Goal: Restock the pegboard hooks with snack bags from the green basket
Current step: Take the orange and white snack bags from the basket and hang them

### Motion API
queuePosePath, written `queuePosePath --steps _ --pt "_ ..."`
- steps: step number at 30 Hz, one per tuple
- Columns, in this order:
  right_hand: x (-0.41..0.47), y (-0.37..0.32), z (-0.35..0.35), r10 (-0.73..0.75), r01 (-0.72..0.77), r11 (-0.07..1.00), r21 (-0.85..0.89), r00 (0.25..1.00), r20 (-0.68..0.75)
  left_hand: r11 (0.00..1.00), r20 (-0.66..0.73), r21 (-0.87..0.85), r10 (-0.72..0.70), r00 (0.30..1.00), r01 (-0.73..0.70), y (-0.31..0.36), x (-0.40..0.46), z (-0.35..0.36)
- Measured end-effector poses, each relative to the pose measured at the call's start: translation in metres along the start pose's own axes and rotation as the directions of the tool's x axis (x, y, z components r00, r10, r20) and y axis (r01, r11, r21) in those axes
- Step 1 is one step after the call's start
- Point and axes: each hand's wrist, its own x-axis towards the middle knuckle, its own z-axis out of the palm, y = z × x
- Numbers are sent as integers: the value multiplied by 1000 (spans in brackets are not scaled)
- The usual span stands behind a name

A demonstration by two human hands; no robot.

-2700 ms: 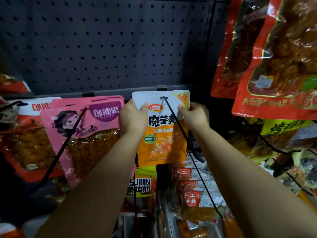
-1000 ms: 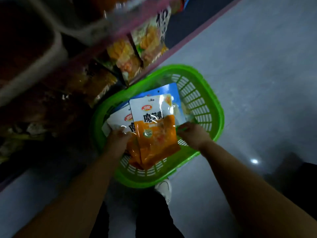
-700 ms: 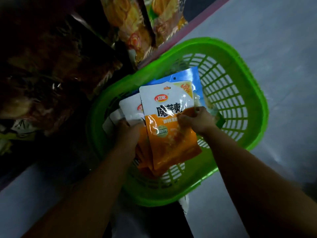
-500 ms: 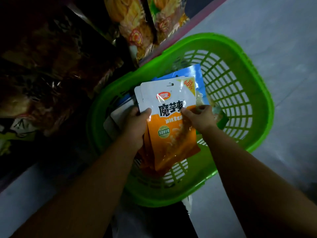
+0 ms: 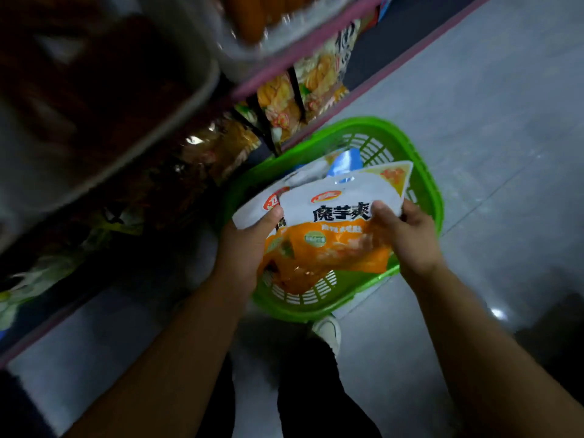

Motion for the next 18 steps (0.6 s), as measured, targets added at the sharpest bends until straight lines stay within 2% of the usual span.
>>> queuePosePath --steps 3,5,8,11,14,18 --pt "-67 -75 -21 -20 20 991 135 1000 -7 996 -47 33 85 995 -84 72 -70 -8" --pt "-115 -129 -29 -37 27 974 226 999 38 988 -89 12 152 984 -152 123 -122 -13" --pt "-182 -211 -34 -112 84 964 252 989 98 966 -198 -71 232 952 -250 197 -196 -27" --pt "-231 -291 -34 -233 194 940 281 966 111 908 -232 -112 371 899 -403 264 -256 -49" --pt "-274 -365 -29 -391 345 899 269 909 142 833 -302 -118 488 819 -540 321 -305 -81" --pt "-320 -447 -11 -556 474 824 310 781 284 768 -348 -121 561 751 -630 382 -349 -123"
